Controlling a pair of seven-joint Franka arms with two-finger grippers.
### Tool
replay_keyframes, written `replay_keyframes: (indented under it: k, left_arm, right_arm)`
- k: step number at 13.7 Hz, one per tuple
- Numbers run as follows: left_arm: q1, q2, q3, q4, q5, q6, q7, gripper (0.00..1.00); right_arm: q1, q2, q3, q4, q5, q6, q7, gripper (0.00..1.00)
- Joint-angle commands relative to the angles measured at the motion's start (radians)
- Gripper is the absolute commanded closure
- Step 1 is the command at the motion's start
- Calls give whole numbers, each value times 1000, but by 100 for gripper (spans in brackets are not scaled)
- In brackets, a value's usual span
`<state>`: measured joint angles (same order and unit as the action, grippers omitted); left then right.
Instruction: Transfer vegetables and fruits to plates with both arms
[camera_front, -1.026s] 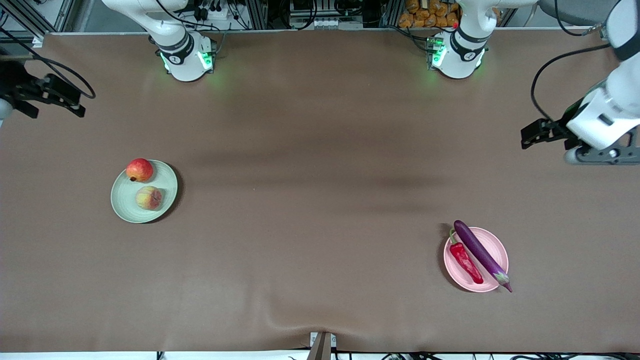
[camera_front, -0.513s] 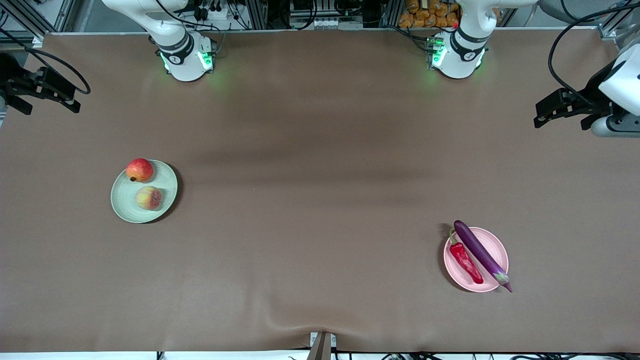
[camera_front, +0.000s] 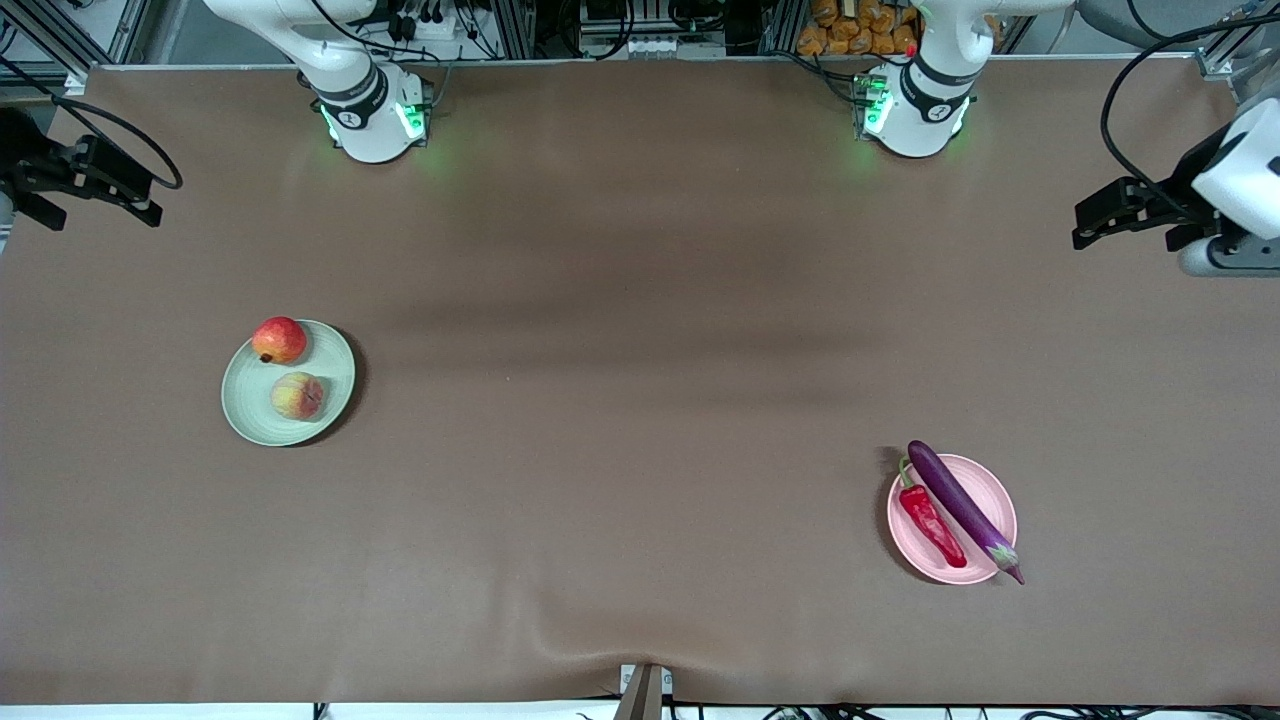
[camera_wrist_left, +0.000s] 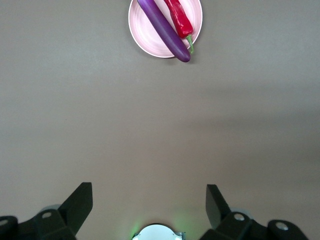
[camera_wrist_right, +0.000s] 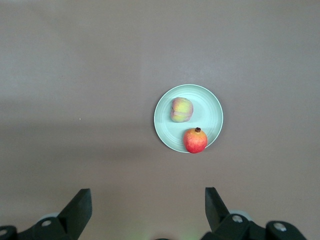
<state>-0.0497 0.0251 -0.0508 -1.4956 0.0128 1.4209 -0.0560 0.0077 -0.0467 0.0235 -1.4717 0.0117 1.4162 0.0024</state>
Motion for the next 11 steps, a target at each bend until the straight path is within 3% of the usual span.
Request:
replay_keyframes:
  k: [1,11]
  left_arm:
    - [13,-11,-18,-12,13,12,8,0]
    - [14,-14,-21,-37,16,69,5,0]
  right_arm:
    - [-17,11,13,24,-12,-13,-15,0]
    - [-18,13,10,24,-3,-11,-13,0]
